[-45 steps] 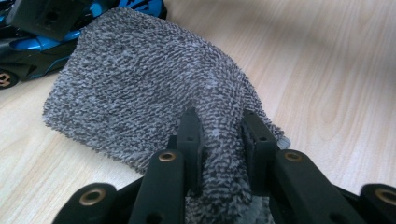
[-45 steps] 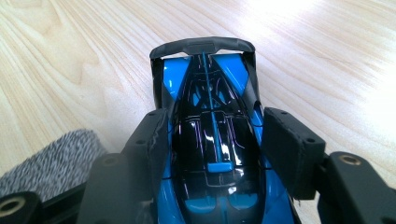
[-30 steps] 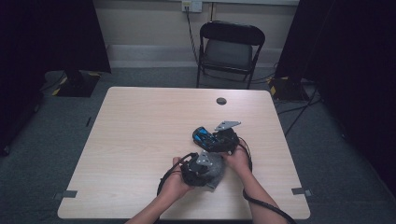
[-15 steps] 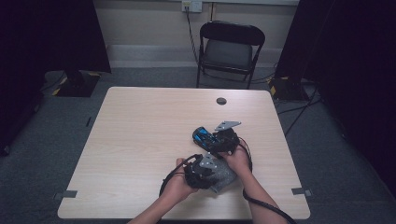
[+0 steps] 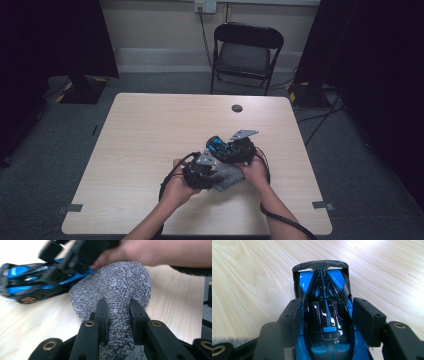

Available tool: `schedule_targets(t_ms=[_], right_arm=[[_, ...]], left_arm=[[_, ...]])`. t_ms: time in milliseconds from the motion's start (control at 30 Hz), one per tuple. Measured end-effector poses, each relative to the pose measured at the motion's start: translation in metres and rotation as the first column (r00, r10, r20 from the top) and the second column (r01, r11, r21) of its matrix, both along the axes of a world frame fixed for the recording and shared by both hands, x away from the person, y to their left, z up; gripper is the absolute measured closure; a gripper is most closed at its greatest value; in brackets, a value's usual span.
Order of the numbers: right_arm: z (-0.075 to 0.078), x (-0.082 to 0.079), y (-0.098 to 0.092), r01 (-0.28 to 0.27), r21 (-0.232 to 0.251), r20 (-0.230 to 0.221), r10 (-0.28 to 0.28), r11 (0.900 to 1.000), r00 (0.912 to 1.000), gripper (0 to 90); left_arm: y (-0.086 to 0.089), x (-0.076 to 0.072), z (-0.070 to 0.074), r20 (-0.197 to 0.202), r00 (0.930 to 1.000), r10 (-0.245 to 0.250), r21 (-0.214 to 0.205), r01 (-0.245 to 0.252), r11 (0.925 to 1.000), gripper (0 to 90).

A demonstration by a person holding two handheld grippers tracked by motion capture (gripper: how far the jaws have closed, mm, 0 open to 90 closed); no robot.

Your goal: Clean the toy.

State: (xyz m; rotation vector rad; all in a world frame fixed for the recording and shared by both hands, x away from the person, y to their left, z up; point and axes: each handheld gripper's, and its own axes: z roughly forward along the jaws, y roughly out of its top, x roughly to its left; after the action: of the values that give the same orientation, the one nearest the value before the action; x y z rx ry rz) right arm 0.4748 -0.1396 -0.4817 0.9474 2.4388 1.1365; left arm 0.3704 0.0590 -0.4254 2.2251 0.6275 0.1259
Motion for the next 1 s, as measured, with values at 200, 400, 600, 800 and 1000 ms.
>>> schedule_targets(t_ms=[200, 400, 600, 800, 1000], right_arm=[[0.000, 0.000, 0.000, -0.001, 0.003, 0.000, 0.001, 1.0000, 1.0000, 41.4], [0.000, 0.000, 0.000, 0.003, 0.005, -0.001, -0.003, 1.0000, 1.0000, 41.4], [0.000, 0.000, -0.001, 0.002, 0.005, -0.004, -0.002, 1.0000, 1.0000, 41.5], [0.000, 0.000, -0.001, 0.001, 0.003, 0.000, -0.001, 1.0000, 1.0000, 41.4], [-0.001, 0.000, -0.001, 0.000, 0.008, -0.001, 0.000, 1.0000, 1.0000, 41.4]], left_arm=[[0.018, 0.006, 0.010, -0.002, 0.9989, 0.046, -0.026, -0.046, 0.9986, 72.9], [0.042, 0.015, 0.017, -0.004, 0.9928, 0.120, -0.041, -0.120, 0.9919, 72.9], [0.060, 0.021, 0.020, -0.010, 0.9842, 0.177, -0.067, -0.177, 0.9819, 72.9], [0.073, 0.026, 0.020, 0.002, 0.9743, 0.225, -0.074, -0.224, 0.9717, 72.9], [0.083, 0.031, 0.015, 0.035, 0.9590, 0.281, -0.059, -0.279, 0.9585, 72.9]])
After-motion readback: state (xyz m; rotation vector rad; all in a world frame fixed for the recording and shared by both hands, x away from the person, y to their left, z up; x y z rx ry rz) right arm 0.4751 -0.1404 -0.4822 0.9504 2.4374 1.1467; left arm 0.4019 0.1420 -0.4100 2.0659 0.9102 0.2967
